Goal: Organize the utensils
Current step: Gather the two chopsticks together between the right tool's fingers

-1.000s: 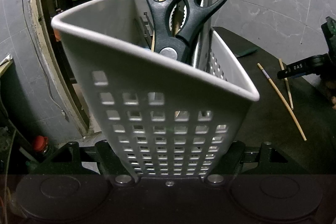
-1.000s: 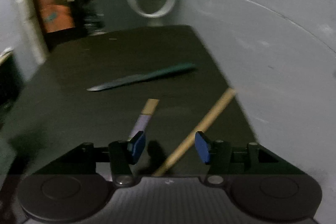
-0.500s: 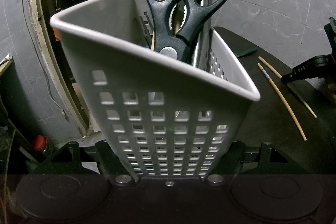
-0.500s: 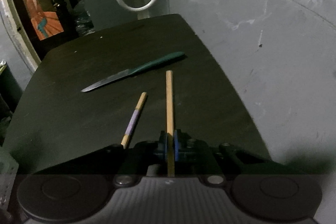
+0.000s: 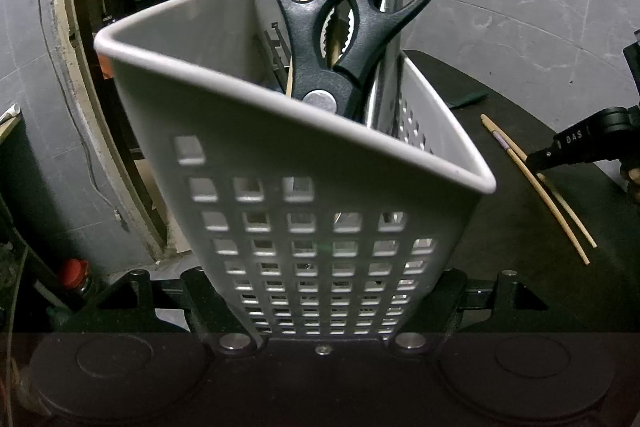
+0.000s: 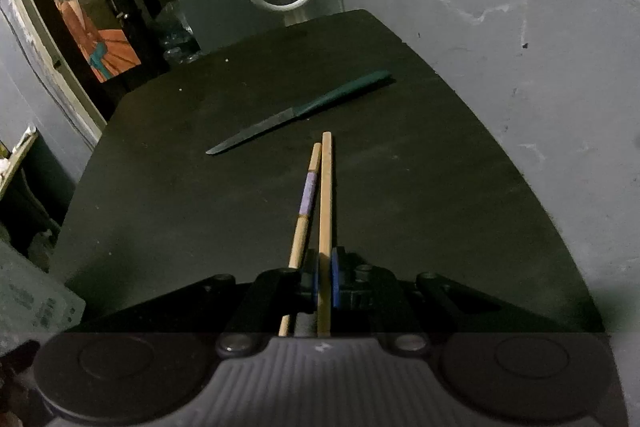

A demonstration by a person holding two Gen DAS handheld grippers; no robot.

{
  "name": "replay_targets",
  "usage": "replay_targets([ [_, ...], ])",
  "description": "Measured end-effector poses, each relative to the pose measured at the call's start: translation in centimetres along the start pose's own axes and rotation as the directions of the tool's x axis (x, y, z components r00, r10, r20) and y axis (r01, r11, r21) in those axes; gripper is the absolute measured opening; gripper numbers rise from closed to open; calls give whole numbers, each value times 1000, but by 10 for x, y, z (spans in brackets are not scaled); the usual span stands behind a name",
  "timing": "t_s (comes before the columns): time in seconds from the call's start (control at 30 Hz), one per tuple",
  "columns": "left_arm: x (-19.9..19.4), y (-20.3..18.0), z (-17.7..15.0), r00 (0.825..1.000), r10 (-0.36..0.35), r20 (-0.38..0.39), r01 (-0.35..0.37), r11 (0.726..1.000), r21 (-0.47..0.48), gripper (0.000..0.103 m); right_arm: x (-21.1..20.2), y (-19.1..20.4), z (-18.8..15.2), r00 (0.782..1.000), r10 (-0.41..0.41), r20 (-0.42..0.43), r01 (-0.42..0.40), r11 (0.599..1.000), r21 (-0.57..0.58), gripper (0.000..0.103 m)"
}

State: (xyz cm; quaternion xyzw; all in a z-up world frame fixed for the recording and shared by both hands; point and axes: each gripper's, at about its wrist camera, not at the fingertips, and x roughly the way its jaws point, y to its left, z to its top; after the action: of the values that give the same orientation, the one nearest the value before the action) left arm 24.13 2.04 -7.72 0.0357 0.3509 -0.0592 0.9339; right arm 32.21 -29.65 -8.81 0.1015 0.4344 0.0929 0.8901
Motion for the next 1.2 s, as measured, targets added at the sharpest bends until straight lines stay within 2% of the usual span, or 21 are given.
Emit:
replay_targets([
  [0.1, 0, 0, 0, 1000, -2, 0, 2, 1000, 2, 76, 5, 3, 3, 1000, 2, 7, -2, 1000, 7, 13],
  [0.13, 0, 0, 1, 1000, -3, 0, 3, 1000, 2, 76, 5, 3, 3, 1000, 7, 10, -7, 1000, 22, 19],
  [0.17, 0, 1, 1, 1000, -3, 0, 3, 1000, 3, 76, 7, 3, 2, 1000, 14, 12, -14, 999, 33, 29],
  [0.23, 1, 1, 1, 1000, -6, 0, 6, 1000, 5, 77, 7, 2, 2, 999, 27, 16, -28, 998, 52, 39],
  [0.5, 1, 1, 1, 1000, -9, 0, 9, 1000, 6, 77, 13, 20, 5, 1000, 22, -6, -22, 1000, -21, 53],
  [0.57, 1, 1, 1, 1000, -9, 0, 9, 1000, 6, 77, 14, 26, 4, 1000, 5, -12, -5, 998, -57, 53],
  [0.63, 1, 1, 1, 1000, -9, 0, 9, 1000, 5, 77, 15, 33, 4, 1000, -25, -18, 23, 995, -102, 48],
  [0.67, 1, 1, 1, 1000, -9, 0, 9, 1000, 5, 77, 15, 36, 3, 999, -45, -20, 42, 991, -126, 38],
  [0.73, 1, 2, 1, 1000, -10, -1, 10, 1000, 5, 77, 16, 40, 3, 997, -67, -21, 63, 985, -158, 24],
  [0.8, 1, 2, 1, 1000, -10, 0, 10, 1000, 4, 77, 16, 40, 3, 997, -74, -25, 69, 983, -171, 18],
  [1.0, 2, 2, 1, 1000, -11, 0, 11, 1000, 4, 77, 13, 40, 2, 997, -56, -56, 41, 970, -239, 15],
  [1.2, 3, 1, 0, 1000, -13, -2, 13, 1000, 3, 78, 7, 41, -2, 993, -26, -118, -15, 940, -342, 15],
])
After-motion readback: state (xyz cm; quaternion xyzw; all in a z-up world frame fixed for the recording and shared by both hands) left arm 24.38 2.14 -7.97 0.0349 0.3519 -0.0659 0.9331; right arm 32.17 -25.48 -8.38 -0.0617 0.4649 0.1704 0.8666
